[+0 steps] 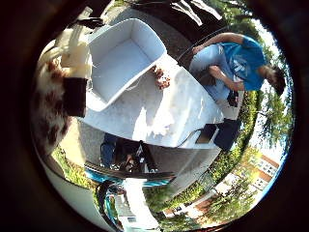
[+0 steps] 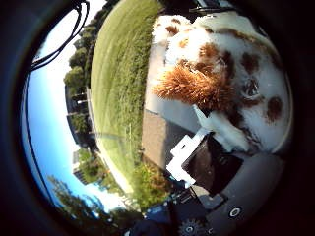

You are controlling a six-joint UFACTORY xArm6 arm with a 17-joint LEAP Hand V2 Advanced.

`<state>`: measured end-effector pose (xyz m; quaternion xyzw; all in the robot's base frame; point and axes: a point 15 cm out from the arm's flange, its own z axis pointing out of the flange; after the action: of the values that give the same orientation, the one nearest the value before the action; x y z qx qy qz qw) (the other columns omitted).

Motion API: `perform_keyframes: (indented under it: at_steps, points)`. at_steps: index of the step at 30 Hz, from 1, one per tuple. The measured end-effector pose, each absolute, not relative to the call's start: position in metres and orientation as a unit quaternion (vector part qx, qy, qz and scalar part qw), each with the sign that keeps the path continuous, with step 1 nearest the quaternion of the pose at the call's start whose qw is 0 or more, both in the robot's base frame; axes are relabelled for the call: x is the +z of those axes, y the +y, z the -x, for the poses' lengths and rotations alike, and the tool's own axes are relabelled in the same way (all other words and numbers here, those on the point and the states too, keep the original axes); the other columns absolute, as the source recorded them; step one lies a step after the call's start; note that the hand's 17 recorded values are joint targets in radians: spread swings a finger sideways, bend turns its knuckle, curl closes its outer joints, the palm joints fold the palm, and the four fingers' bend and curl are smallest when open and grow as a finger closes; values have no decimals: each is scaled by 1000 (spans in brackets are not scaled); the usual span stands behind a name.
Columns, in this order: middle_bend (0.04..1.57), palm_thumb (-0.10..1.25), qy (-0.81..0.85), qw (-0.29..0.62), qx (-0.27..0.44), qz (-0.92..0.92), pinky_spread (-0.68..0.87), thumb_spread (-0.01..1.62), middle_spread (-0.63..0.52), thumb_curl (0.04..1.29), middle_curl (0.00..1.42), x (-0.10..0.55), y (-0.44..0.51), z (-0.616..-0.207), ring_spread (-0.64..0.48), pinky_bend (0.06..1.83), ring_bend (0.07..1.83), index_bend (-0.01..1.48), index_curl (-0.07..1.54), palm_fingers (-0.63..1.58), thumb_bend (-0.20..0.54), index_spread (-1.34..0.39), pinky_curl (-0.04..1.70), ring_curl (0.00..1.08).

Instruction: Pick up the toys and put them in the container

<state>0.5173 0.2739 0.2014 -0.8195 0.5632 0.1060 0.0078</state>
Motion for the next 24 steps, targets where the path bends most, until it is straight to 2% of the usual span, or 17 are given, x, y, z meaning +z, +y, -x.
perform_keyframes:
  at_steps: [4,7,8,11,13,15,19,24]
  points:
    - [1261,885,566,1,107,818,142,1178,-149,678,977,163,283,-523,-83,1431,1450,1156,4,762,-23,-885,915,827]
    - [1127,876,570,-8,109,815,199,1172,-110,655,898,138,289,-522,-19,1357,1354,1136,7,708,-25,-740,873,757]
    - [1055,879,571,-11,110,814,211,1170,-98,650,866,132,290,-521,1,1326,1319,1139,18,639,-22,-665,870,739]
    - [812,859,571,-23,117,812,264,1153,-73,632,771,117,288,-517,55,1295,1238,983,10,253,-29,-464,861,696]
    - [654,838,571,-32,116,812,313,1143,-34,619,688,110,284,-516,129,1192,1147,921,30,8,-32,-371,821,647]
    - [579,825,570,-37,110,814,347,1132,6,610,628,107,279,-518,178,1075,1072,886,43,-80,-34,-332,762,587]
    - [423,796,566,-42,105,816,416,1113,80,586,516,106,276,-519,255,916,848,718,66,-125,-34,-311,643,457]
    - [282,757,567,-56,112,814,453,1100,145,552,435,117,261,-514,298,779,659,503,84,-130,-37,-349,550,368]
